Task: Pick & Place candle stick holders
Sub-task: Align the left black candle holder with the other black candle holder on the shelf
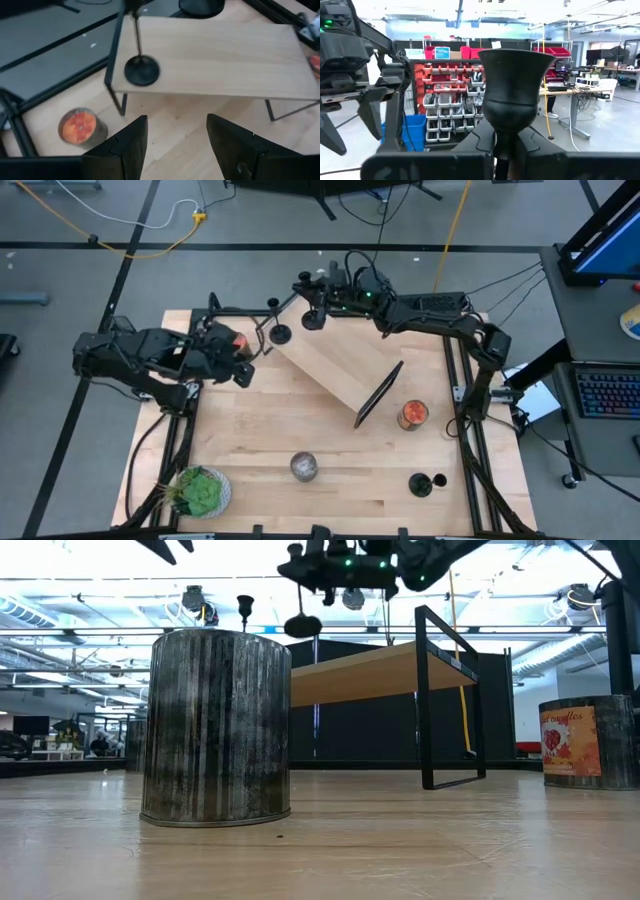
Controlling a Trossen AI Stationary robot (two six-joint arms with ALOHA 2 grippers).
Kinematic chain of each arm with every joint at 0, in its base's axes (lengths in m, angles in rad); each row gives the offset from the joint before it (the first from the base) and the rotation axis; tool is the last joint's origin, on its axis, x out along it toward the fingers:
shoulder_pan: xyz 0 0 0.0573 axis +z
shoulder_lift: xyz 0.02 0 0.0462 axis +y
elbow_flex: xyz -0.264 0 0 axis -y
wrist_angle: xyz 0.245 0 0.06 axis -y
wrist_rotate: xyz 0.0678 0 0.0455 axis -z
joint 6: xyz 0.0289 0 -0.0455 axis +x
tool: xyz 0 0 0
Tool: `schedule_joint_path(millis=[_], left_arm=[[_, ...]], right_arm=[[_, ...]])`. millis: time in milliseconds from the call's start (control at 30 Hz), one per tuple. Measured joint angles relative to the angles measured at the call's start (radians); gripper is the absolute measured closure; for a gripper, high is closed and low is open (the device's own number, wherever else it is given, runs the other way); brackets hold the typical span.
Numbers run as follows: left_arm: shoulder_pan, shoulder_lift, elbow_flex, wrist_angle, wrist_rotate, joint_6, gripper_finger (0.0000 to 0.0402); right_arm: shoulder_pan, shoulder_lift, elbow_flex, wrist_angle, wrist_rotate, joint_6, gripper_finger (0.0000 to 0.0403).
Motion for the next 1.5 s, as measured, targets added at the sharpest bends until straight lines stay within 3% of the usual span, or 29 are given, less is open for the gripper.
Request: schedule_joint_path(millis=[167,433,967,1500], left_arm=[[-0.031,-0.074,-0.122,0.067,-0.023,-0.077,0.0192],[-0.036,-0.144,-0.244,0.170,-0.024,-0.079,0.0192],[-0.024,-0.153,-0.250,0.170,-0.079,-0.061,0.0192],[-0.011,-0.152,-0.250,0.169,-0.074,-0.058,0.0192]], right_arm=[[-0.015,0.059,0.000,0.075,0.030,0.005,0.0392],[-0.047,0.157,0.000,0.229,0.061,0.085,0.0392],[-0.055,0.197,0.000,0.260,0.138,-0.005,0.0392],[-0.073,0.276,0.009,0.348,0.134,0.052,0.0392]])
